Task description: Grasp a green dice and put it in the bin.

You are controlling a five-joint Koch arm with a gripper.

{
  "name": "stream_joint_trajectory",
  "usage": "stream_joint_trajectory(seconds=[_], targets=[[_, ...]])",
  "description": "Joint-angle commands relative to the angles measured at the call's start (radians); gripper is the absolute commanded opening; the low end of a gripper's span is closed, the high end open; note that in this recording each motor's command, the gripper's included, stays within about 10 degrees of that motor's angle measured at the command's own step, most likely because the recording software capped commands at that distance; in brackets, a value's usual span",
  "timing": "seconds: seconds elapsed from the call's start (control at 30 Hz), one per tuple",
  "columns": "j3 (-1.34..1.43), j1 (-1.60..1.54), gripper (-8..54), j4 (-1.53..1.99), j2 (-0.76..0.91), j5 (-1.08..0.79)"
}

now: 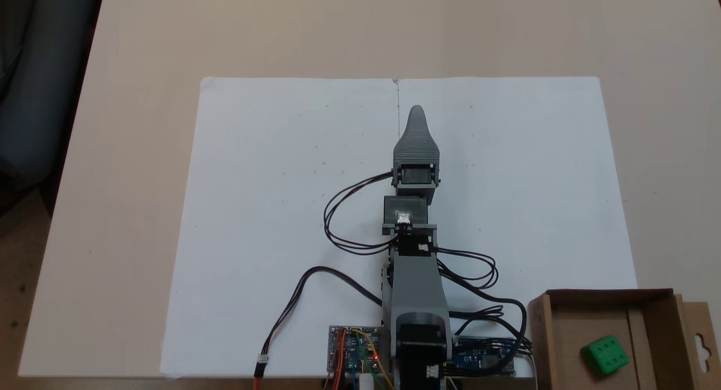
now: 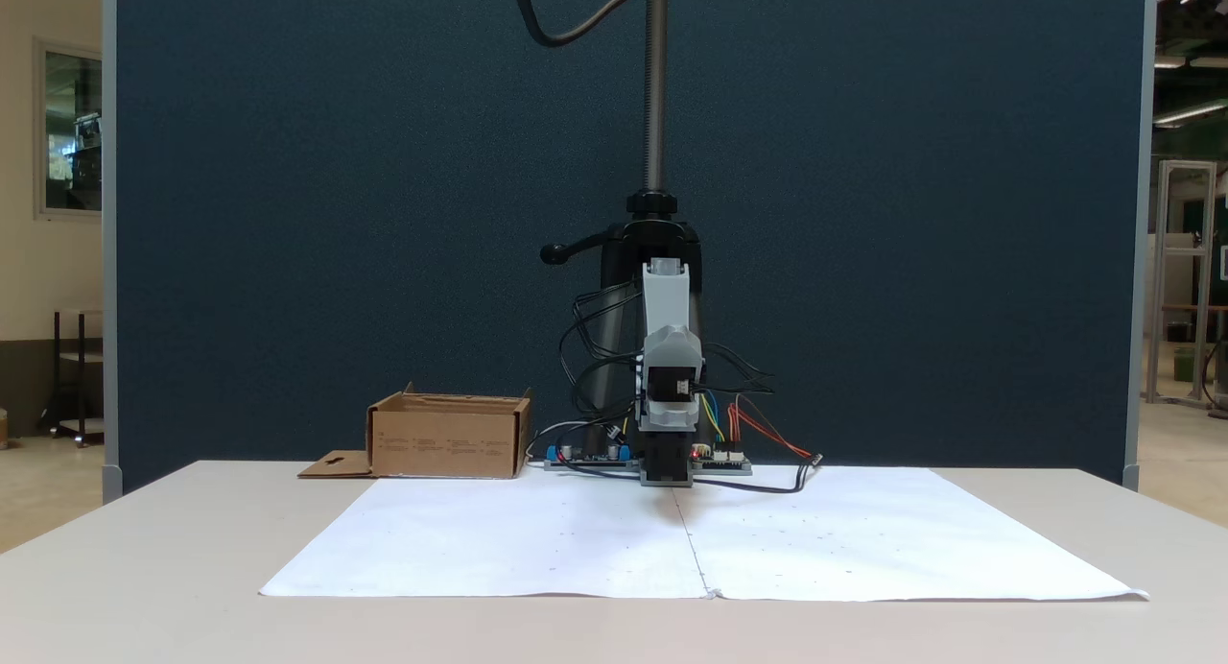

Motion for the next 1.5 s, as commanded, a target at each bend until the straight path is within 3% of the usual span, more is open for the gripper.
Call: stream_joint_trajectory(seconds=[0.0, 0.23, 1.47], targets=[[-0.003, 0.018, 43.0, -0.165, 0.110, -0.012], [0.110, 0.015, 43.2, -0.370, 0.112, -0.025], [0.126, 0.015, 44.6, -0.365, 0.110, -0.025]])
